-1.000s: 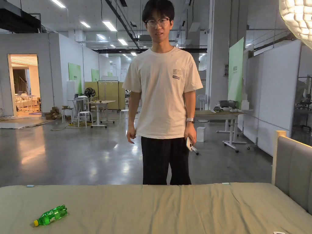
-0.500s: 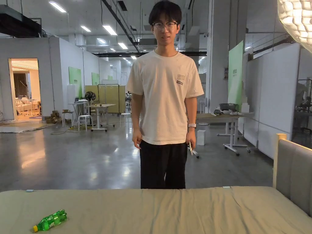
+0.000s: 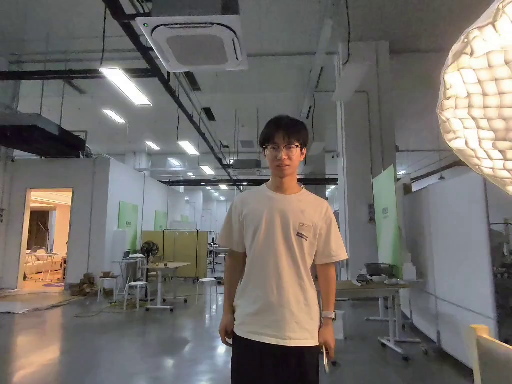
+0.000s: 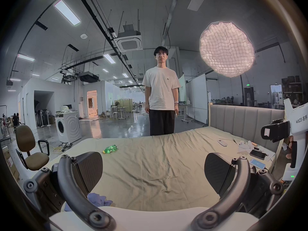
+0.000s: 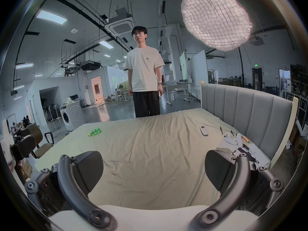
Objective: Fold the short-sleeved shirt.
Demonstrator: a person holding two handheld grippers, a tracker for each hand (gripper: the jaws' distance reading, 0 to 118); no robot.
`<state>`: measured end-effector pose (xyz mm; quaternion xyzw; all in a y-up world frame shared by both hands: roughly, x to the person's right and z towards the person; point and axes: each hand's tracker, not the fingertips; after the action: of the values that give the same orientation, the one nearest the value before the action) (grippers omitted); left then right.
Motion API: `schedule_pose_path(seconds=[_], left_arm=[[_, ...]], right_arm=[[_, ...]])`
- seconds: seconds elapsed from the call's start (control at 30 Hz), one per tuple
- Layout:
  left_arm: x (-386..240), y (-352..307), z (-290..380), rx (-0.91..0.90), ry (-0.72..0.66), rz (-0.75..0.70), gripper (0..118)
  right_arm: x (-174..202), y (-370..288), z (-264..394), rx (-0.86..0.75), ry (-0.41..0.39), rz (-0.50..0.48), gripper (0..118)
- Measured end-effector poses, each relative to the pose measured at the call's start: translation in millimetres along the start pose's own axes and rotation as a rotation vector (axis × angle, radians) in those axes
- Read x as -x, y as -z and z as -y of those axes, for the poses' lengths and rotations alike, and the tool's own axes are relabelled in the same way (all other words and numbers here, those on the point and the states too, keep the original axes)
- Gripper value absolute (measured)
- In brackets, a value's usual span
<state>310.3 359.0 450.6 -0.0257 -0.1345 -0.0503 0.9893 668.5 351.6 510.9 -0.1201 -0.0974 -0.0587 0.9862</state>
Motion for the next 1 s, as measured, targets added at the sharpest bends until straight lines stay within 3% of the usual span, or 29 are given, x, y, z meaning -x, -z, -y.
schedule_pose_path(seconds=[0.47,0.87,1.0], left_arm=[[0.8,0.9,1.3,0.007,-0.003,0.002,118],[0.1,0.8,1.8,0.015,-0.002,0.006,118],[1.7,-2.4,-1.9,0.009,0.012,0.006,118]], right_arm=[[2.5,2.9,4.2,-0.004,-0.026,0.016,118],[-21.4,-8.6,-0.8,-0.175,0.061,-0.253,118],[-31.8,-19.3,-6.1,-0.215,0.084,-0.286,118]])
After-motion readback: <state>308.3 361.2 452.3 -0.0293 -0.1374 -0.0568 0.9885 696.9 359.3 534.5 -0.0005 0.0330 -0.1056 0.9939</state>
